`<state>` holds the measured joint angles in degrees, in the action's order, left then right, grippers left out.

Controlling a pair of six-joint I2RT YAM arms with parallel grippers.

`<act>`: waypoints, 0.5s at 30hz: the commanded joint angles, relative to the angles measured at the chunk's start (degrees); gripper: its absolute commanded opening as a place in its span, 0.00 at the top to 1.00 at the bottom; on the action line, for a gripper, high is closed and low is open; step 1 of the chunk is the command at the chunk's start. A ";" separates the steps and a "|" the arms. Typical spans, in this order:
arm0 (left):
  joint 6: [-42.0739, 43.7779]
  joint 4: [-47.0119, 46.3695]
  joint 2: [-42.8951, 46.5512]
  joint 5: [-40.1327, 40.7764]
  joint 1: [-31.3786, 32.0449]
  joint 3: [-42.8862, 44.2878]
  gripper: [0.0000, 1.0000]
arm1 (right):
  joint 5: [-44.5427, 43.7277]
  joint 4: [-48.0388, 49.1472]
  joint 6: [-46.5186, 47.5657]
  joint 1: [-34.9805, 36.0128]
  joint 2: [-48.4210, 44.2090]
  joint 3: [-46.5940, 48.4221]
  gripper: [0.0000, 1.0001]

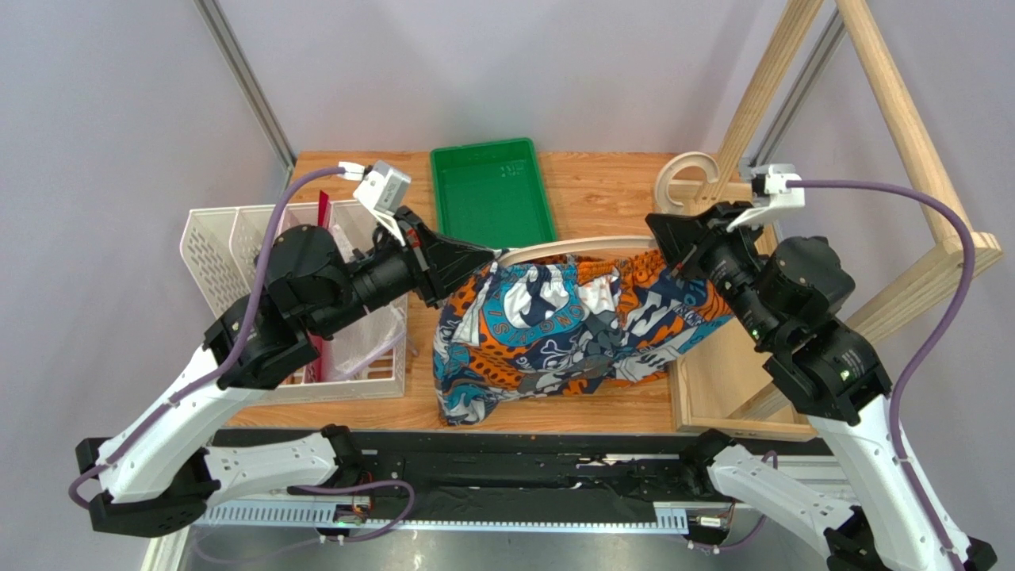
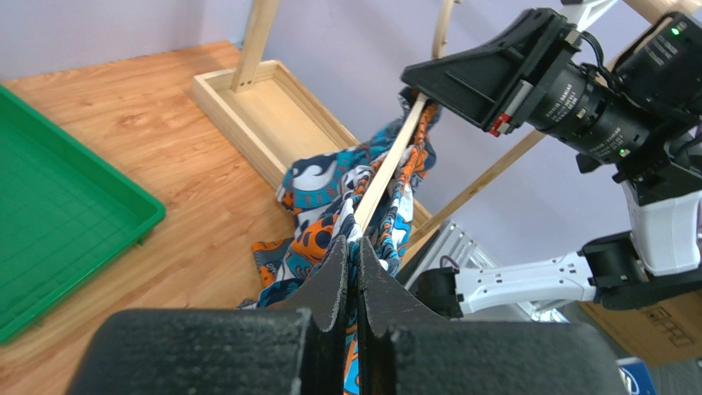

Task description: Remove the shorts from the hanger

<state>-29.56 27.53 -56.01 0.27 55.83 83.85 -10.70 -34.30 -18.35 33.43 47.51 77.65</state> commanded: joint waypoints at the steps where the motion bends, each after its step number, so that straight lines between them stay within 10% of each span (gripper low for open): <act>1: 0.03 -1.96 3.44 5.08 0.06 -2.29 1.00 | -9.25 5.12 -3.70 -0.03 -3.29 -2.23 1.00; 15: -1.46 -2.48 6.97 8.08 -0.02 -6.95 1.00 | 0.30 9.07 -21.19 -0.03 -3.92 -3.12 1.00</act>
<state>-30.37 27.42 -49.06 7.49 55.86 76.49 -16.16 -31.88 -32.91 33.56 42.54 73.84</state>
